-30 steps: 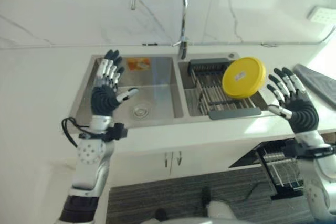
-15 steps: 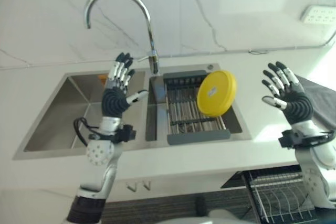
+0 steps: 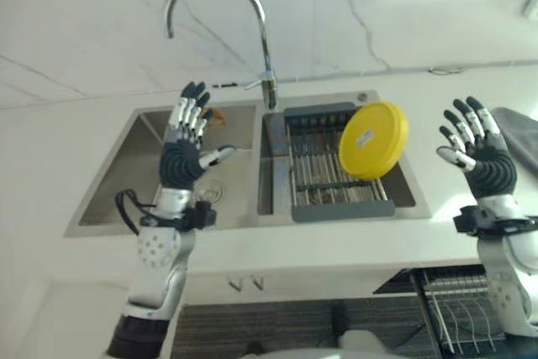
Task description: Place the dishes in the dishwasher.
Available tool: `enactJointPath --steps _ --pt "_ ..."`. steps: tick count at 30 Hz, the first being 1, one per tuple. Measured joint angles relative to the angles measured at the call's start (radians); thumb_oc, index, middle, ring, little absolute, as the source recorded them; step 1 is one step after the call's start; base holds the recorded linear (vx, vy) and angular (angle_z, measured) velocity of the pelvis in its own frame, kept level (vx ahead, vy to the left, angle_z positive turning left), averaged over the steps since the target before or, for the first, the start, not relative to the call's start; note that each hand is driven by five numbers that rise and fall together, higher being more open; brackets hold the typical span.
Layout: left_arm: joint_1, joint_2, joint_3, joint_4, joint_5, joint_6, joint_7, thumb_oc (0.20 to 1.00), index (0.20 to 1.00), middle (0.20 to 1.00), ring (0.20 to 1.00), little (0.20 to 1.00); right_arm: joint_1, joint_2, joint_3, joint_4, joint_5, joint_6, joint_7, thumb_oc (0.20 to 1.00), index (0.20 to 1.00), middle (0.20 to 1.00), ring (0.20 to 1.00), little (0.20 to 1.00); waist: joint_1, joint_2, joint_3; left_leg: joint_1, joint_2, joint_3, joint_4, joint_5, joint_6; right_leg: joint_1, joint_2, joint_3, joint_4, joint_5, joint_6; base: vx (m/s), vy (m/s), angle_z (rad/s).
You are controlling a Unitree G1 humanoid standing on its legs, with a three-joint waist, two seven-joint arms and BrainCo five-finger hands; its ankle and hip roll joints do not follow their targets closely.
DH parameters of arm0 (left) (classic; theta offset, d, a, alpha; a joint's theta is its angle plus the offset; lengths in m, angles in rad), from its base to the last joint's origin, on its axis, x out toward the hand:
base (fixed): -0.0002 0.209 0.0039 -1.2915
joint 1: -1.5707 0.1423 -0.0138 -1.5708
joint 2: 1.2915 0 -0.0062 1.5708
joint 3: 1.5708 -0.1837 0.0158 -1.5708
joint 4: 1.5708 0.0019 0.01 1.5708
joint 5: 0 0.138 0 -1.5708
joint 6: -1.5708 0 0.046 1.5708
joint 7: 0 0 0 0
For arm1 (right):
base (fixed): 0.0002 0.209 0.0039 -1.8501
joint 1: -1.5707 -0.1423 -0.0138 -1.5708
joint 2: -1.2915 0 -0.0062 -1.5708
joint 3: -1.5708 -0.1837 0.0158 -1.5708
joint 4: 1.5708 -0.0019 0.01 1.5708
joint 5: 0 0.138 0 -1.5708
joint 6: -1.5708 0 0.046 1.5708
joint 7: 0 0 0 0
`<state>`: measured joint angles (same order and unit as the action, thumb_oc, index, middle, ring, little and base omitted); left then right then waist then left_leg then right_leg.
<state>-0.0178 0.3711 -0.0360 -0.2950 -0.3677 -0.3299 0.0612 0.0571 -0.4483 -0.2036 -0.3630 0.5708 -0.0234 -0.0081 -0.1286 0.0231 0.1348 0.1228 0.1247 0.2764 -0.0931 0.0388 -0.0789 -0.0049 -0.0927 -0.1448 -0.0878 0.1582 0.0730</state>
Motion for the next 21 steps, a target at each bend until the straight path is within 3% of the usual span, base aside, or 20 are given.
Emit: enactJointPath --steps 8,10,21 --pt "-0.004 0.03 -0.002 0.0 0.005 0.0 0.016 1.0 1.0 1.0 1.0 1.0 -0.053 0.013 -0.002 0.089 0.001 0.038 -0.152 1.0 1.0 1.0 1.0 1.0 0.011 -0.049 -0.026 0.012 -0.007 0.0 0.002 -0.005 0.004 0.014 -0.004 -0.003 0.0 0.001 0.003 0.0 0.045 0.01" --pt "-0.004 0.031 -0.001 0.001 0.004 0.0 0.017 1.0 1.0 1.0 1.0 1.0 -0.053 0.013 -0.002 0.09 0.0 0.038 -0.178 1.0 1.0 1.0 1.0 1.0 0.016 -0.054 -0.031 0.02 -0.005 0.0 -0.001 -0.012 0.007 0.02 -0.005 -0.002 0.0 -0.014 0.018 0.0 0.0 0.0" --pt "-0.004 0.033 -0.003 0.006 0.004 0.001 0.021 1.0 1.0 1.0 1.0 1.0 -0.06 0.012 -0.001 0.278 0.001 0.067 -0.242 1.0 1.0 1.0 1.0 1.0 0.043 -0.069 -0.069 0.018 -0.003 0.001 -0.001 -0.011 0.008 0.016 -0.004 0.0 0.0 -0.008 0.022 0.0 0.0 0.0"
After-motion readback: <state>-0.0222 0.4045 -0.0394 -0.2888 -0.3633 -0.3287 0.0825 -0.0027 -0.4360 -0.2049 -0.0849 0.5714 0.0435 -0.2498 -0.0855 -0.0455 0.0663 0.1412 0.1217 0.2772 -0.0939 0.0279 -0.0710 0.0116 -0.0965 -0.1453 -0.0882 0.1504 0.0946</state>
